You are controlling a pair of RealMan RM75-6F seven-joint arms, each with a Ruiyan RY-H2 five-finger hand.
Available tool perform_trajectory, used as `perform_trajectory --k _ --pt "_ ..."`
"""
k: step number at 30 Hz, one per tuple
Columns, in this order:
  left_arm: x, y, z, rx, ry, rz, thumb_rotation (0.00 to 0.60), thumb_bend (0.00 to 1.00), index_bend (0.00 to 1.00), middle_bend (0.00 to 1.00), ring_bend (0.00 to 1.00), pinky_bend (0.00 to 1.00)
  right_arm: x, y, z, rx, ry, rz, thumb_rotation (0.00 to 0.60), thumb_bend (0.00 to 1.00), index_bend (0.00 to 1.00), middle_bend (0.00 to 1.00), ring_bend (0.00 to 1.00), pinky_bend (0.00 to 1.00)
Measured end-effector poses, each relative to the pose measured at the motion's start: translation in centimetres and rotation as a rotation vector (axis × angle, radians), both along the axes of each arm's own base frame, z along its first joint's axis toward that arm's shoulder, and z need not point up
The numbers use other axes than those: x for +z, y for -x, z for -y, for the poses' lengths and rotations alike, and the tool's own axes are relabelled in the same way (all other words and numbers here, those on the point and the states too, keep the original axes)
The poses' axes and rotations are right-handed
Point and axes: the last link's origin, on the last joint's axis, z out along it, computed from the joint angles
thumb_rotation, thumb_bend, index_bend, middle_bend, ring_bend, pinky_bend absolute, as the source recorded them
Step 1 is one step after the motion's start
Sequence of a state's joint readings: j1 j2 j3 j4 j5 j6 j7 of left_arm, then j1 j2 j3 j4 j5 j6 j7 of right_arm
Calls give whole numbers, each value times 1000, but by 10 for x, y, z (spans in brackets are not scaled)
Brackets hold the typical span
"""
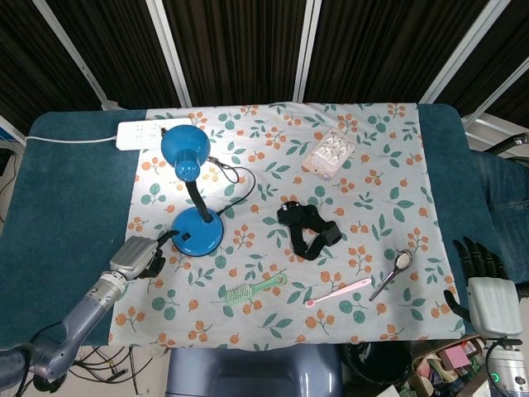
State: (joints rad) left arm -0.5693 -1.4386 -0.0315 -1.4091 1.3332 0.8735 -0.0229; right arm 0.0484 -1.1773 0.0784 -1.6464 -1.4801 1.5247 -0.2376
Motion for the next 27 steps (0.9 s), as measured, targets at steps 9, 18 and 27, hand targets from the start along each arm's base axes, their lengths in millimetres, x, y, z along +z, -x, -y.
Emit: perform_trajectory --k 9,18,27 --pt "-5 -1 -1 -5 1 -11 600 581 136 793 653 716 -1 0 0 -1 -5 -2 600 177 0 39 64 127" --pt "-10 -5 -1 -16 14 -15 600 581 136 793 653 716 -1 0 0 -2 -3 -2 600 177 0 39 64 127" --pt "-14 -5 0 -14 26 -23 600 581 135 793 653 716 0 0 0 -4 -3 -1 600 178 0 39 64 127"
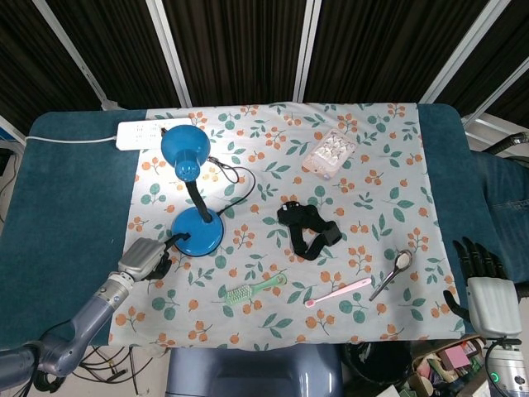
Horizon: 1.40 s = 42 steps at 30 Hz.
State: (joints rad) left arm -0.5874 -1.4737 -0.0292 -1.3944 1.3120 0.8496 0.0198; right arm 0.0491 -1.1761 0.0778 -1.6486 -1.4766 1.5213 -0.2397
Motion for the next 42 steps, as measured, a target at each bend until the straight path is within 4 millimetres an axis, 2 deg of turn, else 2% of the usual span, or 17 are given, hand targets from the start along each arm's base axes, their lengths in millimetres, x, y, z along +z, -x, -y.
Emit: perform_trajectory --k 15,33,42 --pt "-1 -3 -1 -14 0 -15 600 581 137 795 653 716 0 0 0 -1 -2 -1 600 177 0 39 64 127" --pt "-7 8 -2 18 15 -40 600 581 163 797 656 716 0 0 0 -2 0 1 600 177 0 39 64 127" --pt "3 -5 -8 -37 -37 -19 600 580 163 794 655 716 0 0 1 -3 1 0 600 177 0 39 64 127"
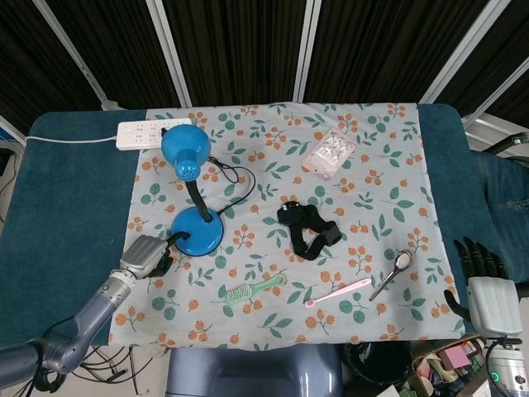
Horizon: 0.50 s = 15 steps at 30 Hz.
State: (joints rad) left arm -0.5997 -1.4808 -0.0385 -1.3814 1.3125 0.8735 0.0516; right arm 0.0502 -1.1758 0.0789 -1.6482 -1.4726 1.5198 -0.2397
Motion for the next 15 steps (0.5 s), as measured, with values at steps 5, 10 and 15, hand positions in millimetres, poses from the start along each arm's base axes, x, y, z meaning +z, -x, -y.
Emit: perform_trajectory --k 5,10,15 --pt "18 -14 -3 -58 -67 29 600 535 160 703 587 667 0 0 0 0 0 0 600 176 0 40 64 127" --pt "47 -27 0 -110 -135 50 600 367 148 364 271 356 0 0 -1 0 -1 -1 600 177 0 39 64 127" --pt "89 -25 10 -156 -232 -48 600 300 136 153 55 232 -1 -1 -1 0 -2 -3 600 177 0 39 64 127"
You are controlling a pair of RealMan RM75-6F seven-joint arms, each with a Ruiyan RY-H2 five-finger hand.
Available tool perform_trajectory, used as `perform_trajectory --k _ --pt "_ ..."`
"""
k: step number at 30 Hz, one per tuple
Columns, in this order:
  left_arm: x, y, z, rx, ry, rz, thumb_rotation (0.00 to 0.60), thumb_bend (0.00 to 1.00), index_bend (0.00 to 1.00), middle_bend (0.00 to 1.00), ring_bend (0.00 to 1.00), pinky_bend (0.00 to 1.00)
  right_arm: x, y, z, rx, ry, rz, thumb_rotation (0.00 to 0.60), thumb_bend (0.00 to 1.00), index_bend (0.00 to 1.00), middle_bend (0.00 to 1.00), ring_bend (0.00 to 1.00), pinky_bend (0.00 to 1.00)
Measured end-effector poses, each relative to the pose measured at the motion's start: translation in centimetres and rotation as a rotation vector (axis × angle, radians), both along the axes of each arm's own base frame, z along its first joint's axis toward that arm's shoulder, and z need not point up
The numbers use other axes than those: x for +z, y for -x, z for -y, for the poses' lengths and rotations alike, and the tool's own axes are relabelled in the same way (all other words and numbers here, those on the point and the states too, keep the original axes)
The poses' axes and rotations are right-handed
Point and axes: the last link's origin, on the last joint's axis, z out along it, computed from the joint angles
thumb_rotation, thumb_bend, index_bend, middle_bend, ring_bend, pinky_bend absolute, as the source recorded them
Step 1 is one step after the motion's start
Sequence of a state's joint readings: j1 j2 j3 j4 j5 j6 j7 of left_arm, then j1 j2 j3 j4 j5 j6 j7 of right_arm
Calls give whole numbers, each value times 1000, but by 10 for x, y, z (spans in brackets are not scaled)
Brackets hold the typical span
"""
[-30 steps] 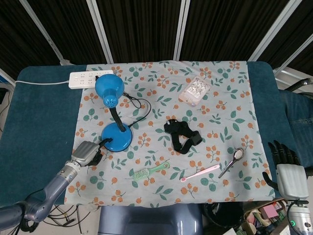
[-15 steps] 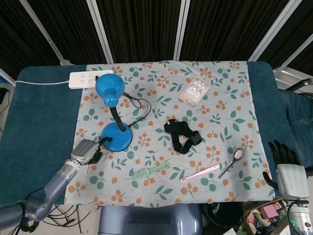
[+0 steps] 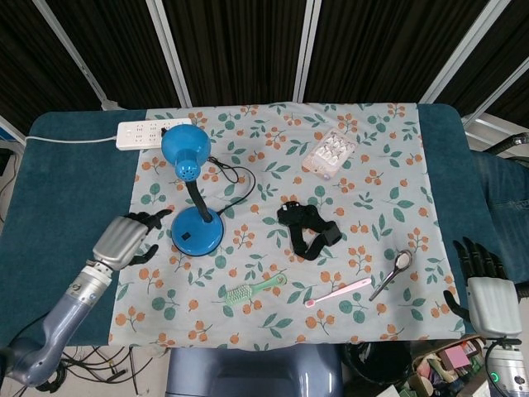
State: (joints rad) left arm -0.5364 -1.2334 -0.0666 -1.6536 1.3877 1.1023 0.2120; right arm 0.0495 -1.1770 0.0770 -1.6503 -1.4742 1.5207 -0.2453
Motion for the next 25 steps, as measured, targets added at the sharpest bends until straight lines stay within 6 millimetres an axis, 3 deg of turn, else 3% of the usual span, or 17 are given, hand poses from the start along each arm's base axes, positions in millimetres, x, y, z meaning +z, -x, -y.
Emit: perform_trajectory --k 4,12,25 --pt "32 8 17 16 -111 -48 600 253 114 75 0 136 0 -1 0 1 0 -1 600 177 0 39 64 127" --pt "84 49 62 134 -324 -45 600 248 100 55 0 52 -1 -2 0 4 -1 -5 600 177 0 39 64 127" --pt "110 108 112 283 -405 102 600 248 100 65 0 51 0 -1 0 3 1 -3 600 178 0 39 64 127"
